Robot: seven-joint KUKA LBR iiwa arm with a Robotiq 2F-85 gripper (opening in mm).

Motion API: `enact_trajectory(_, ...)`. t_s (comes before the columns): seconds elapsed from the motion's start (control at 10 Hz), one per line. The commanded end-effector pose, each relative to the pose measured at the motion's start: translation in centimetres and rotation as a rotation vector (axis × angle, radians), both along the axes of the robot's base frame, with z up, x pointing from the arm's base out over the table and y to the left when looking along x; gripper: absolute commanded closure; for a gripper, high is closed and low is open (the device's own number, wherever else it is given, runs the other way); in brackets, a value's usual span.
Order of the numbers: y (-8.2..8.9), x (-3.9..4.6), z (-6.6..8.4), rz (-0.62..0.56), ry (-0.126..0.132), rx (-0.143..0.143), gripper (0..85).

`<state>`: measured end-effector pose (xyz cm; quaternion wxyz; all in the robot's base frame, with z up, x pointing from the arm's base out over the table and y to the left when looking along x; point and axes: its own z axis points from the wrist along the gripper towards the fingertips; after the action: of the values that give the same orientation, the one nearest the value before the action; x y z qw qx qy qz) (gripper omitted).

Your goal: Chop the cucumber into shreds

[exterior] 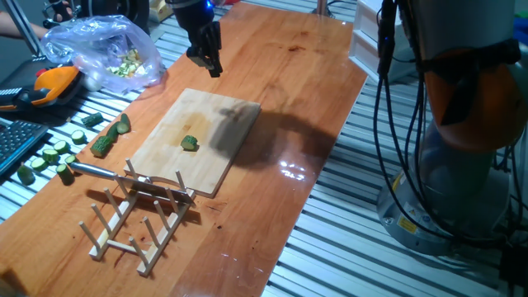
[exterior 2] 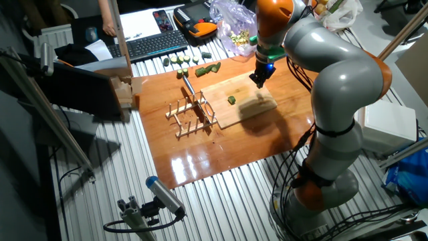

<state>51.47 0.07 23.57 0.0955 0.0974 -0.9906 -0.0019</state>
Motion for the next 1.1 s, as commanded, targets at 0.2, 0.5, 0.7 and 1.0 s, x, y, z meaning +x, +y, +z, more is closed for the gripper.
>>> enact_trajectory(0.2,0.00,0.01,0.01,-0.002,0.000,0.000,85.0)
enact_trajectory(0.5,0.00,0.01,0.01,-0.031,0.000,-0.002,85.0)
enact_trajectory(0.7,0.00,0.01,0.01,-0.053,-0.078,0.047,85.0)
enact_trajectory(1.0,0.00,0.01,0.01,-0.021,-0.078,0.007,85.0)
